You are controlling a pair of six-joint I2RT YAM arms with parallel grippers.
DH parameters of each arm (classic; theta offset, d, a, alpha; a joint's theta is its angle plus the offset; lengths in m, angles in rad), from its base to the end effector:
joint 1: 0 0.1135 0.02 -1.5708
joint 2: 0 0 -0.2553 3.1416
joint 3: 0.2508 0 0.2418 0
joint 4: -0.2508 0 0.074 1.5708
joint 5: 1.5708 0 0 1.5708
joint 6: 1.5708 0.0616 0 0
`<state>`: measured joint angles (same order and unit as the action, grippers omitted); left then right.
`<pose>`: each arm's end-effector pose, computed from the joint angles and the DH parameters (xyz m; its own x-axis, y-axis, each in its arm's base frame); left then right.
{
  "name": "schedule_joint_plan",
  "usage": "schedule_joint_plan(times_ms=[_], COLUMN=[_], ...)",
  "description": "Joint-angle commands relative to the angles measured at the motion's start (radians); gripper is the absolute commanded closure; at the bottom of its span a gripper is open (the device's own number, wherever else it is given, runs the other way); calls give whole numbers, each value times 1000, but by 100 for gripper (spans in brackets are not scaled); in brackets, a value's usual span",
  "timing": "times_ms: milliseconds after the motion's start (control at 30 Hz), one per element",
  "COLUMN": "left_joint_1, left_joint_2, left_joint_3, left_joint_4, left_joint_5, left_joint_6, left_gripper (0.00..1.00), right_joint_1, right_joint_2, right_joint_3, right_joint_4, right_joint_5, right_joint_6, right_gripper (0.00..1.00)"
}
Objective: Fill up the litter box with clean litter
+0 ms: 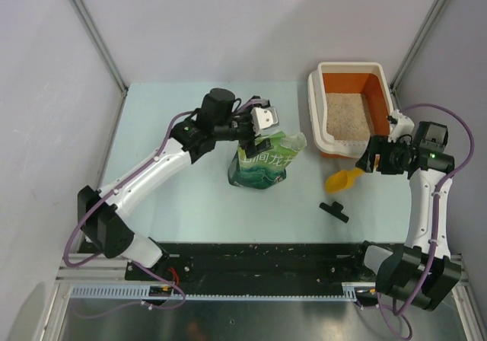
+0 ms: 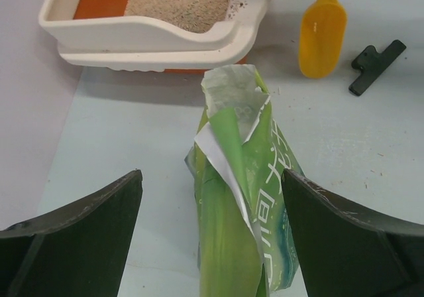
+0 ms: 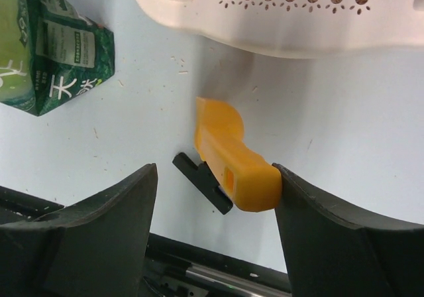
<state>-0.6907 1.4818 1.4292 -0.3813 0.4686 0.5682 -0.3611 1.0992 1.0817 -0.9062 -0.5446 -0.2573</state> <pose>0.2531 -0.2453 0.3612 0.2027 0.4553 -0.8669 0.9197 0.2155 0.3282 0.2130 -0.0463 0.2958 -0.7244 0.0409 -0.6882 -0.1802 0.9523 0.2463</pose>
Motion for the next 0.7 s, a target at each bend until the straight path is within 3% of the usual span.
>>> schedule_joint_plan(times_ms=[0,267,333,367,467,500,633,667], left_joint_1=[6,3,5,3,3,3,3,3], left_joint_2=[15,31,34,38,41,40,32,32], left_joint_3=[-12,-29,-24,-23,-21,-23,-23,-21], left_joint_4=[18,18,18,19,15,13,1,-4], left_joint_5=[56,105,110,113,116,117,131,131], left_joint_6=[25,38,39,41,45,50,64,67], left_gripper=[13,32,40,43,53,57,69,78], right_joint_1=[1,-27,-62,-73,-81,-79,16,75], right_joint_2=[-31,-59,-53,-48,-42,-42,-65,-67], right_joint_3=[30,64,69,75,86,96,106,106], right_joint_4=[50,116,127,125,124,118,162,182], right_joint_5=[35,162,186,163,66,-54,-250,-282], right_joint_6=[-22,-17,19,26,53,35,-2,-29], right_gripper=[27,27,23,22,0,0,0,0])
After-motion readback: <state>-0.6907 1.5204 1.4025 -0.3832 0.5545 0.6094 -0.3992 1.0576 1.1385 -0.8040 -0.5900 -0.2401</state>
